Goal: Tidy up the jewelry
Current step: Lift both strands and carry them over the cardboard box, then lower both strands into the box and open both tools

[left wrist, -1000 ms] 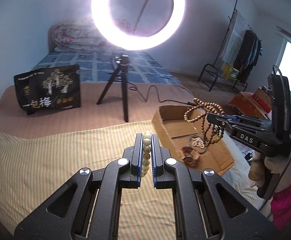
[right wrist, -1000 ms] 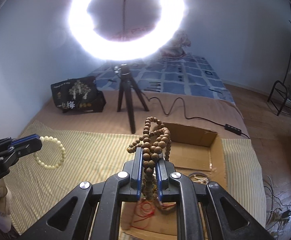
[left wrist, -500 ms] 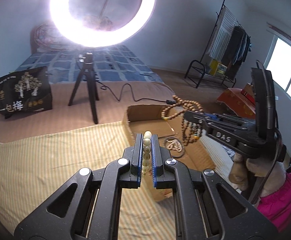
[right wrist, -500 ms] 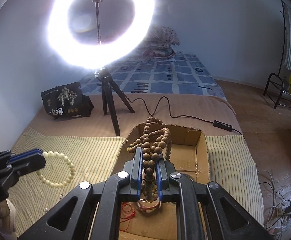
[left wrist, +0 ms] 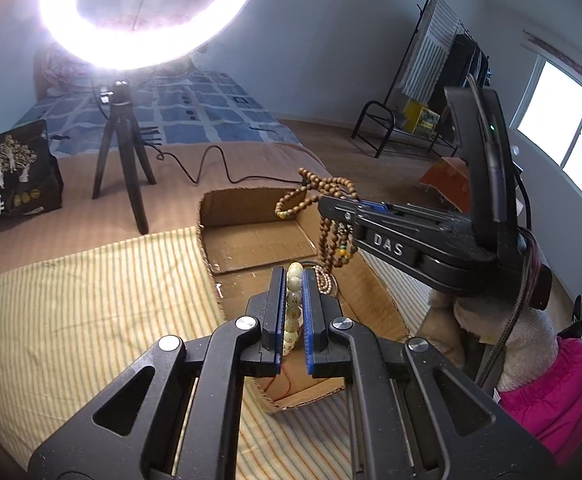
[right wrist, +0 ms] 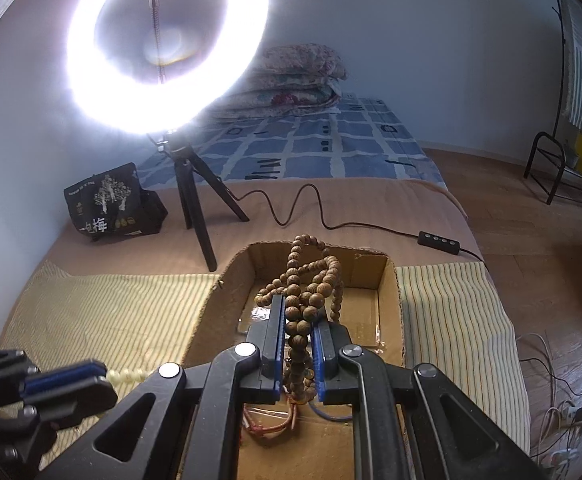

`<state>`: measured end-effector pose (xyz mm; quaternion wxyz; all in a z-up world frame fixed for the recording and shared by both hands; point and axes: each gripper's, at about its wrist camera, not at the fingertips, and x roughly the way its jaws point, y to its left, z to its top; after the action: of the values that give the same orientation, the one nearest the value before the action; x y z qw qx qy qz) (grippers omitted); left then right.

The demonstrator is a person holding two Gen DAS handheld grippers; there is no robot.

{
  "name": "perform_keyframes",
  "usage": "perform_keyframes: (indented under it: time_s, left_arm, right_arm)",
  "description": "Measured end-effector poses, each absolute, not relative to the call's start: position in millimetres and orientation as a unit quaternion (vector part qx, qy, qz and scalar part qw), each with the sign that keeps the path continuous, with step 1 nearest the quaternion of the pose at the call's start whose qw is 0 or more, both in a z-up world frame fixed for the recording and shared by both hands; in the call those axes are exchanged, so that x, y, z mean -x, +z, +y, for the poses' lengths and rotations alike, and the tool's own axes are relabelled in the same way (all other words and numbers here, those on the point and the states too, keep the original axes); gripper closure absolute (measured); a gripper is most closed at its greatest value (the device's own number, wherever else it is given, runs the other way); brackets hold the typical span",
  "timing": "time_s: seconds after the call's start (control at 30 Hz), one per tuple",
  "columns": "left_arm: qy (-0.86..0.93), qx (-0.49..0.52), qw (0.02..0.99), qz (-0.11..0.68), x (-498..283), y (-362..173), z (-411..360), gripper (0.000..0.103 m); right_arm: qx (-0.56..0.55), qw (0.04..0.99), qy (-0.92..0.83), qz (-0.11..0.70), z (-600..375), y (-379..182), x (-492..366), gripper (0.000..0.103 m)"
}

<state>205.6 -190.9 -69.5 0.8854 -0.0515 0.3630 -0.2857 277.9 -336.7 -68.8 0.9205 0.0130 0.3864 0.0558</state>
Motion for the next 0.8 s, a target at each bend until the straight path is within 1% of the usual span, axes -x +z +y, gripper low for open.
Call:
perform_keyframes:
  time_s: [0.7,0.77,0.8]
  left_arm:
    - [-0.288,0.022,0.874,0.391,-212,-94,-217,0.098]
    - [-0.288,0.023,0.873,0.393,-213,-94,-218,0.098]
    - [-0.29,0.024,0.871,0.395,-213,-94,-218,0.098]
  right_arm:
    - [-0.027,0.906,0.052,0.419,-350,-99,-297,0.093]
    - [-0.028,0.906,0.052,0.42,-350,-100,-297,0.09]
    - [-0.028,0.906,0.051,0.42,-351,-100,-297,0.081]
